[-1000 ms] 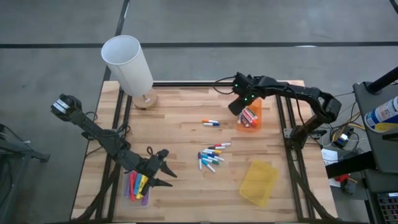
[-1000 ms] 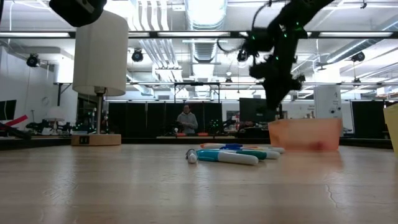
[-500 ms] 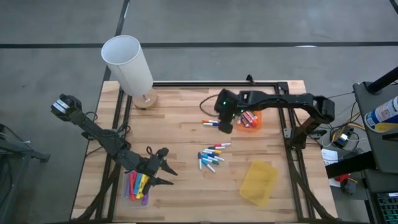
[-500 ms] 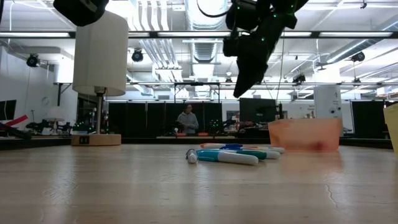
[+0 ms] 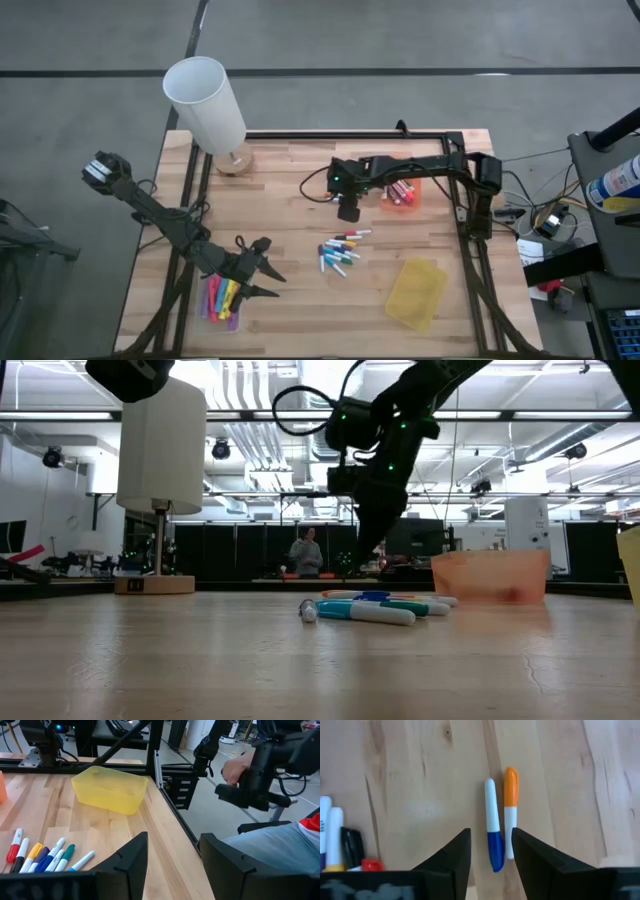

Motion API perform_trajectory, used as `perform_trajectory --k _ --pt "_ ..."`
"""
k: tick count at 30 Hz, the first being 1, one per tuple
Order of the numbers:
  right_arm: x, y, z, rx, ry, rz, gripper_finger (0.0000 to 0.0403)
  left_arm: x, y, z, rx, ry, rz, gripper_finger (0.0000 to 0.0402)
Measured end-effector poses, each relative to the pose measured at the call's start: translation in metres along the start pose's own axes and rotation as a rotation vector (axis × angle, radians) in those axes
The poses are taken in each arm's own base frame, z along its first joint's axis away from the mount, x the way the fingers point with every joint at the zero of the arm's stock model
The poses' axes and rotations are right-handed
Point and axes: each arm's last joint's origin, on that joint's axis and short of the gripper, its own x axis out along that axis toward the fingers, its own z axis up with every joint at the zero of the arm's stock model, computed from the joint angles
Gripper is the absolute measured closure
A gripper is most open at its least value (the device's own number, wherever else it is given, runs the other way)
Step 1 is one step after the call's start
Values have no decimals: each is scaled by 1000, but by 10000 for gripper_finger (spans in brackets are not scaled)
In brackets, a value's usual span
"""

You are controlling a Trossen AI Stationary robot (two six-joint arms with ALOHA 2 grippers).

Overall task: Pick & Place Markers
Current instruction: Put the blue highlighter pen into the yellow bin

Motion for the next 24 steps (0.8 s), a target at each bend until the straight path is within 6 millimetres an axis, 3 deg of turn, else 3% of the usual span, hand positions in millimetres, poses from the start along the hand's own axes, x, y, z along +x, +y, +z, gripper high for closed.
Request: perform_trajectory --k 13,24 --pt "41 0 15 -90 182 22 288 0 0 -1 1 7 0 227" --pt "54 0 14 -97 209 23 314 0 0 -1 3 7 0 227"
